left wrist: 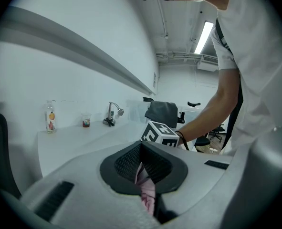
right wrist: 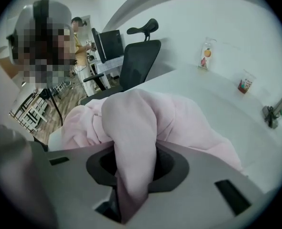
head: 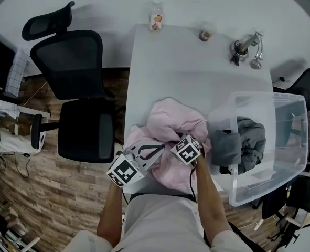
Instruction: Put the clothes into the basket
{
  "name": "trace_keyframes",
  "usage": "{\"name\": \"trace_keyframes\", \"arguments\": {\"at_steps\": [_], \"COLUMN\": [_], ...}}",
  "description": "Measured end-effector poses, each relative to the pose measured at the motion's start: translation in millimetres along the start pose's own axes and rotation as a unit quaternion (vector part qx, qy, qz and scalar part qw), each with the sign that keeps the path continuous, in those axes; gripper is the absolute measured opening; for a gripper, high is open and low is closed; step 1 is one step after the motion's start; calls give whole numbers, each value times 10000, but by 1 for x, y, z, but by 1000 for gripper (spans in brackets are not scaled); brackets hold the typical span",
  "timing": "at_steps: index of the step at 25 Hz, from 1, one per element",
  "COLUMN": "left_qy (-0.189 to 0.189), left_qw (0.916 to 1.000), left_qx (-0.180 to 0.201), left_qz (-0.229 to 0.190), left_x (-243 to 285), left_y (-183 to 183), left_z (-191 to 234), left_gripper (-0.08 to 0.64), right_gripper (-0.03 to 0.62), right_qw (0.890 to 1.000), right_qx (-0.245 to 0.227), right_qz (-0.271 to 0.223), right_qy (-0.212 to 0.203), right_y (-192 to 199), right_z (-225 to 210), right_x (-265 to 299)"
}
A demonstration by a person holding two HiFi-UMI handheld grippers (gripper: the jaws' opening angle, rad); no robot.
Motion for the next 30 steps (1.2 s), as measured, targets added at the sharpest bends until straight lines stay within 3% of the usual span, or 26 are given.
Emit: {"name": "trace_keyframes", "arguments": {"at_steps": [5,10,14,30], "left_qy": [-62,-111,-208,-272], "left_qw": [9999,9995,9989,9867], "left_qx": [102,285,392,1514], "left_qz": [5,-44,-169,-528], "left_x": [-8,-15,-21,-47], "left_y": [-6,-19,-38,-140], "left_z": [-5,-10,-16,-52], "left_gripper": [2,2,2,2], "right_gripper": [100,100,100,100], "right_qw": [9974,9903,9834,9473], "right_qx": [498,655,568,64], "right_qz": [-527,-1227,-1715,-3126], "right_qy": [-53,20,153,695], "right_y": [-12,-38,-59,-138], "right_z": [4,13,20,29], "right_x": [-24,-65,-100,-235]}}
Point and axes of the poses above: the fingertips, and each gripper's own axes: x forward along the fingers, z to its left, y out of its underside, the point moved 3 cm from there along -x, backward along the fingers, and after that the axes turned 8 degrees about -x, right-handed, at the moved point
